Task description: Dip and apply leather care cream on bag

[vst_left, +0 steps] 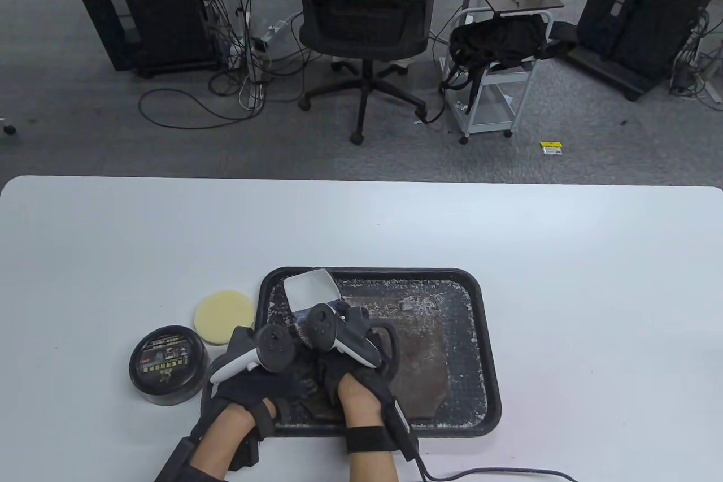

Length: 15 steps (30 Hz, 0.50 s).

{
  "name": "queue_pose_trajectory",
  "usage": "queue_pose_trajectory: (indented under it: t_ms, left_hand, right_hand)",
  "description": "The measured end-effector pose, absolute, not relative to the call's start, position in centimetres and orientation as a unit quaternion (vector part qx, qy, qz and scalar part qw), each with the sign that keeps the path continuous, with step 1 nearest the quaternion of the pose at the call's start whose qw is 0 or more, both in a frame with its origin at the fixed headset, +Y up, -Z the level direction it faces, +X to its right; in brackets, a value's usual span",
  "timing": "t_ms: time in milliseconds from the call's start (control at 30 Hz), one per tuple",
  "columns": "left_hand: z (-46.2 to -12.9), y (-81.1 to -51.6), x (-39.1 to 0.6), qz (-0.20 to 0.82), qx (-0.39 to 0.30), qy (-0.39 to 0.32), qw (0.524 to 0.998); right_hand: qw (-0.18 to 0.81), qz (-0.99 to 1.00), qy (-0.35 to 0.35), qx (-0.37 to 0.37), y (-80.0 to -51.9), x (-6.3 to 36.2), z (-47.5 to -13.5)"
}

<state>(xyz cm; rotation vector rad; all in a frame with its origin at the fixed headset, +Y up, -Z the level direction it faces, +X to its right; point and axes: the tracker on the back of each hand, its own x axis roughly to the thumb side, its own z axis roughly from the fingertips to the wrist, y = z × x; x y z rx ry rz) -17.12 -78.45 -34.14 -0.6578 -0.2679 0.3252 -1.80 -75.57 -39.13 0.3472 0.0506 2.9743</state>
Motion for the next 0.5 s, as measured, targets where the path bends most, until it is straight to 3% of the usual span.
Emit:
queue_pose_trajectory:
  t_ms: [167, 433, 500]
  left_hand:
    - [-34.0, -78.4, -17.2, 0.16, -0.319, -0.131, 0.925]
    - [-34.0, -78.5, -17.2, 0.155, -0.32, -0.133, 0.925]
    - [-34.0, -78.5, -17.1, 0.154, -0.321, -0.133, 0.925]
  right_hand:
    - [0.004, 0.997, 0.006, 0.071, -75.8, 0.4, -39.4]
    - [0.011, 1.0, 0.014, -0.004, -75.9, 4.9, -39.7]
    - [-0.032, 0.999, -0.001, -0.02, -75.6, 5.8, -39.5]
